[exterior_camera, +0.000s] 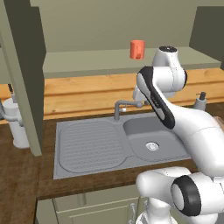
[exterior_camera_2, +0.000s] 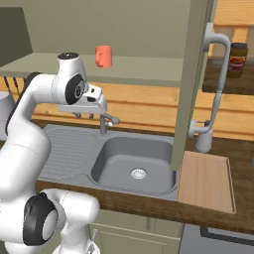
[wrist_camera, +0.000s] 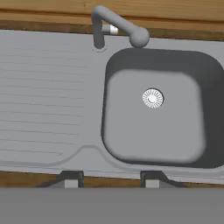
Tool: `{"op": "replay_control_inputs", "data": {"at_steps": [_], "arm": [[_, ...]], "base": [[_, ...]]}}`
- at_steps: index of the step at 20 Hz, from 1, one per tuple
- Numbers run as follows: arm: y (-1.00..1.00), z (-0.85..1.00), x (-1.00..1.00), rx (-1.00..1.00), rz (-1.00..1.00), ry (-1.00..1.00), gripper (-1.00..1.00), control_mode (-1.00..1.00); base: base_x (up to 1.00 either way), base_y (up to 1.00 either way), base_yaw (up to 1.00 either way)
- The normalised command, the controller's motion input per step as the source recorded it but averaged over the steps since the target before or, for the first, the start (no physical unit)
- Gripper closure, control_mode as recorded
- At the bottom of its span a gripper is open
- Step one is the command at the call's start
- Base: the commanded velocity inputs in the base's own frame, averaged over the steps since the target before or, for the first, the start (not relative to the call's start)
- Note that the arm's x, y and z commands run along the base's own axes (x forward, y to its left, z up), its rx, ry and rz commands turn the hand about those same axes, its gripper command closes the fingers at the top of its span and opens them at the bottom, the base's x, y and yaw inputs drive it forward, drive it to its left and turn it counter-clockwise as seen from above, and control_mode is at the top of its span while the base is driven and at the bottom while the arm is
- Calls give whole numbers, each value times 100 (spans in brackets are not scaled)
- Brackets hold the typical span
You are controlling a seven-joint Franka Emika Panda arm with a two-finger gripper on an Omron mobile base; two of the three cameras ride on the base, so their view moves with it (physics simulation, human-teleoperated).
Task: Pick the kettle from the counter and place it on the tray. Then pick the mug from the cabinet and place it on the tray. Then close the cabinet doors.
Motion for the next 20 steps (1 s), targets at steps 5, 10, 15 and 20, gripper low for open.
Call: {"op": "replay_control_inputs", "data": {"at_steps": [5, 10, 15, 20], "arm": [[0, 0, -40, 0, 0, -16, -100, -100], [0, 12, -64, 0, -1, -47, -100, -100], [0, 55, -36, 0, 0, -54, -100, -100], [0, 78, -4, 0, 0, -45, -100, -100]], "base": [[0, 0, 0], [0, 0, 0], [0, 0, 0], [0, 0, 0]]}}
